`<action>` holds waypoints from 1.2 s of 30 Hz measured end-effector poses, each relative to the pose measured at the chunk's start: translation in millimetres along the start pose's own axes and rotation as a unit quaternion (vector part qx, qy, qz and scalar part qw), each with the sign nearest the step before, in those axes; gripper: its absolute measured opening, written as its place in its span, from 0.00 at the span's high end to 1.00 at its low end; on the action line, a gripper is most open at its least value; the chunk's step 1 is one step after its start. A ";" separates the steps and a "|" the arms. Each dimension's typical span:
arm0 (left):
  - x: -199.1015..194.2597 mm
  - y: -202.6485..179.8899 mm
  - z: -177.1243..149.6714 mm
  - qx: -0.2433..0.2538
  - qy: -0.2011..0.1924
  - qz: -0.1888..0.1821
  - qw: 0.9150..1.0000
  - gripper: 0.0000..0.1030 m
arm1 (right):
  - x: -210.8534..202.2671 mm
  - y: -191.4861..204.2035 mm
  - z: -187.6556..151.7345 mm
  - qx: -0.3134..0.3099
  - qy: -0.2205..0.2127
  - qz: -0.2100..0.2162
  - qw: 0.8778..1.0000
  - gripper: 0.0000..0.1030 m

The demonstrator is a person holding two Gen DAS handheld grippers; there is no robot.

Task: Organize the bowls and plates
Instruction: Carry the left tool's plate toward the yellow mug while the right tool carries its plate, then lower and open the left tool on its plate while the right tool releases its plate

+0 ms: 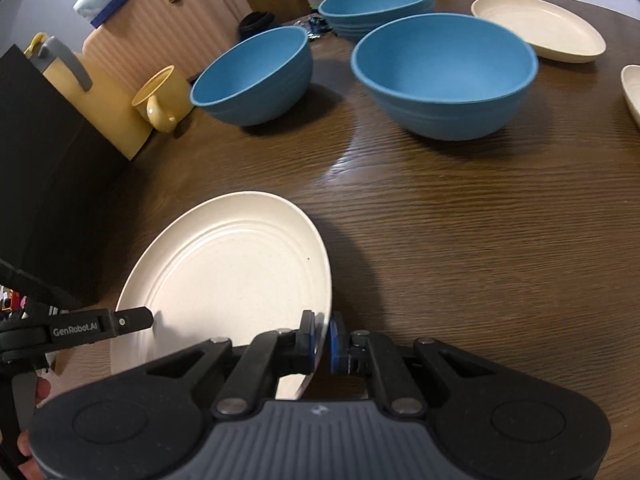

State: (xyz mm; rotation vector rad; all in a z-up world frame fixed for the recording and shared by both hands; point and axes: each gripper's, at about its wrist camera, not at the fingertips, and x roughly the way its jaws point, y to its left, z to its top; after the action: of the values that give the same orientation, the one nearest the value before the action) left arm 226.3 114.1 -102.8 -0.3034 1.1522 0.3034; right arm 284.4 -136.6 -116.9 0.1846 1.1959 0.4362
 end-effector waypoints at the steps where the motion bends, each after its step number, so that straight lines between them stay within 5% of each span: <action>1: 1.0 2.7 0.6 -0.001 0.001 0.000 1.000 0.77 | 2.5 2.3 0.0 0.000 0.001 0.000 1.000 0.93; 29: 29.6 37.3 11.2 0.020 0.011 0.000 1.000 0.75 | 32.6 26.7 1.6 0.006 0.007 -0.011 1.000 0.91; 36: 20.1 39.4 7.2 0.026 -0.007 0.004 1.000 0.49 | 28.8 33.7 -0.3 -0.001 0.004 -0.021 1.000 0.81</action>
State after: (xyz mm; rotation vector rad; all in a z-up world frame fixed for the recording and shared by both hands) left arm 224.7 154.7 -121.8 -0.2514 1.1449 0.2822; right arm 284.9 -94.1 -129.3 0.1559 1.2049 0.4019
